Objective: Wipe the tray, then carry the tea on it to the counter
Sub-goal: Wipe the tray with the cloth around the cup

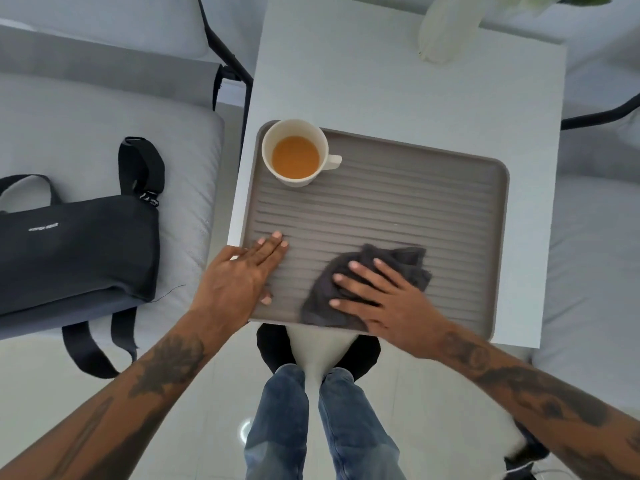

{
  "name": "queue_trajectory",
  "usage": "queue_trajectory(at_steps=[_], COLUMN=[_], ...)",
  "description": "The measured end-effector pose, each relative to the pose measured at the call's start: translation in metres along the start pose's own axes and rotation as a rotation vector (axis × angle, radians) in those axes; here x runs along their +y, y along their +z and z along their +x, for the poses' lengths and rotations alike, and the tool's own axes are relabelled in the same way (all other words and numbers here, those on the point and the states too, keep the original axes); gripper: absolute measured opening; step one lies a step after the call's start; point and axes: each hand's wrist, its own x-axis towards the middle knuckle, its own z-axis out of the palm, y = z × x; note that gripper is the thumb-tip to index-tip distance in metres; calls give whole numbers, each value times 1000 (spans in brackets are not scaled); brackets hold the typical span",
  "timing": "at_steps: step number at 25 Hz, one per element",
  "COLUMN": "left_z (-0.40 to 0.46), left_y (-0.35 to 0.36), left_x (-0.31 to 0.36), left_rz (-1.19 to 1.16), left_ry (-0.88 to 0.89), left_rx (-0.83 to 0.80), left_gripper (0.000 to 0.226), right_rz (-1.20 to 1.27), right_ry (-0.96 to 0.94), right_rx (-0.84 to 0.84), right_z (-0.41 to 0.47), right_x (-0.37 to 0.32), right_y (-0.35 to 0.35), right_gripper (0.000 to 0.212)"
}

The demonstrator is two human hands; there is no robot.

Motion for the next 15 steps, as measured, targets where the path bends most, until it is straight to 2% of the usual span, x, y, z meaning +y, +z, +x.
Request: queue_trajectory(at_steps=[4,7,9,12,15], left_z=[0,1,2,2,0], left_y=[4,4,4,5,5], left_x=[3,5,5,6,10], left_rz=[-8,15,35,86,94], left_ry=[-28,-29,-23,-7,-7], left_rx=[2,2,-4,-3,-2], left_gripper=[100,100,101,99,101], right_rz=[-2,-23,-32,-1,38], right_ry=[243,320,307,187,142], right_rx=[-32,-20,45,134,152], right_z=[-72,-71,-35,48,93], right_x=[54,63,55,23,7], right_y=[-14,-12,-9,-5,-7], right_gripper=[51,51,50,48,48])
